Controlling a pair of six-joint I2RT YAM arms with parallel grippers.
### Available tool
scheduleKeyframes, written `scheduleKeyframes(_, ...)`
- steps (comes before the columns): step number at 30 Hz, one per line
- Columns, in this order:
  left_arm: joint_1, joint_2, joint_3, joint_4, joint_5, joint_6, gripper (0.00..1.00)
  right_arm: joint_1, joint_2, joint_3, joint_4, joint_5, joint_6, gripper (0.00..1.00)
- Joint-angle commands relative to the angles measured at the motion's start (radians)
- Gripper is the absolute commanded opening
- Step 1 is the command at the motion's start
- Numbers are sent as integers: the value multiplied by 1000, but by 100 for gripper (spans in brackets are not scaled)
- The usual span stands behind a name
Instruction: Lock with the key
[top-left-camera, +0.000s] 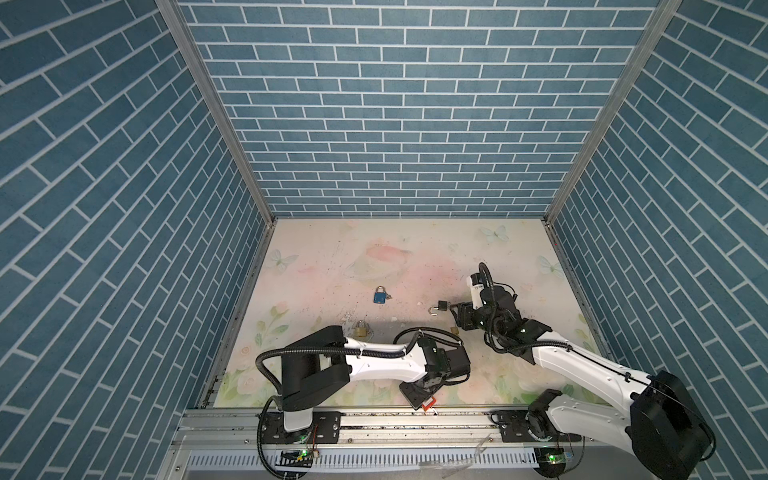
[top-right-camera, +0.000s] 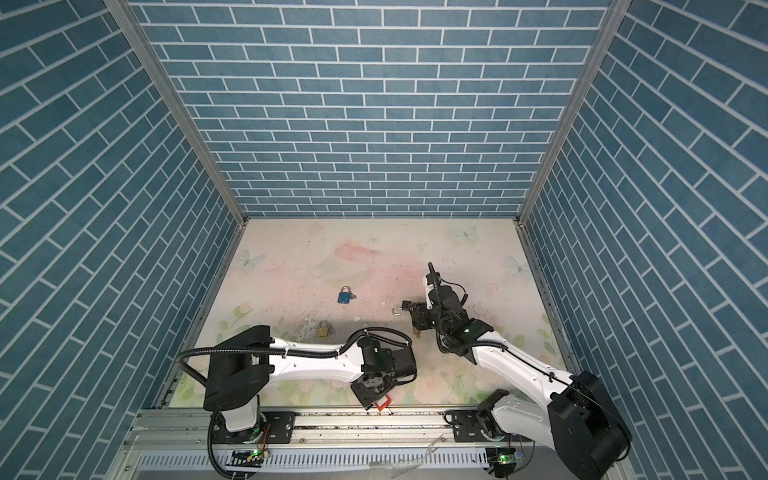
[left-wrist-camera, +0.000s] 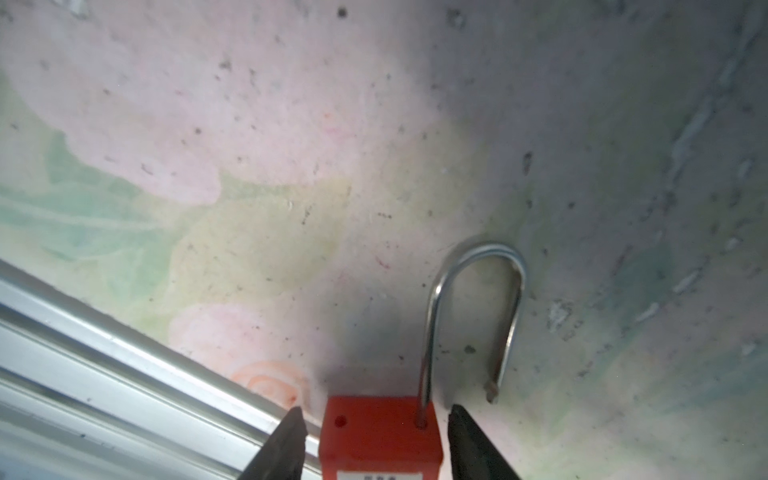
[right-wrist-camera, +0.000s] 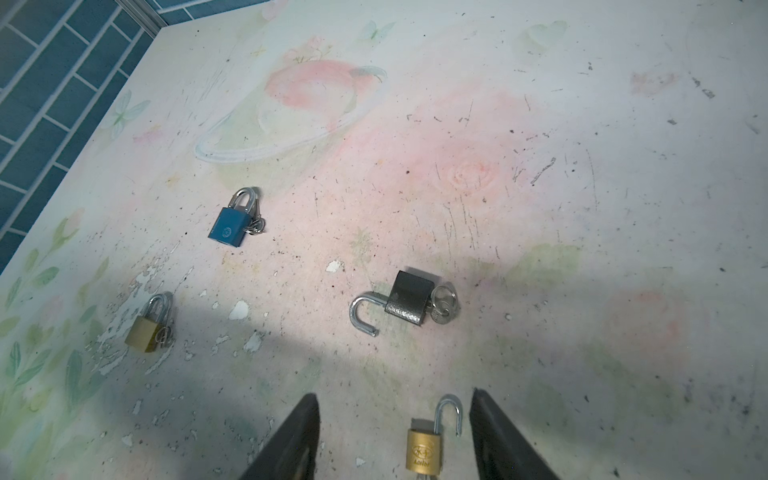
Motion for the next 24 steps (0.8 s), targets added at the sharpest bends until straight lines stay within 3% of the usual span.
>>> scheduleKeyframes(1, 4, 8, -20, 13, -15, -21, 50, -4, -6, -5, 13, -3, 34, 59)
scheduleKeyframes(7, 32, -5, -38, 41, -34, 0, 33, -6, 1, -2, 17, -4, 36, 59)
scheduleKeyframes(14, 109, -42, -26, 3, -167, 143, 26, -27, -11, 13, 16, -30, 61, 57)
scheduleKeyframes(20, 228, -151, -44, 81, -399, 577, 17, -50, -81, 32, 18, -49, 97, 57)
scheduleKeyframes(24, 282, -282, -104, 293, -472, 1009, 16, -80, -152, 38, 22, -62, 124, 57)
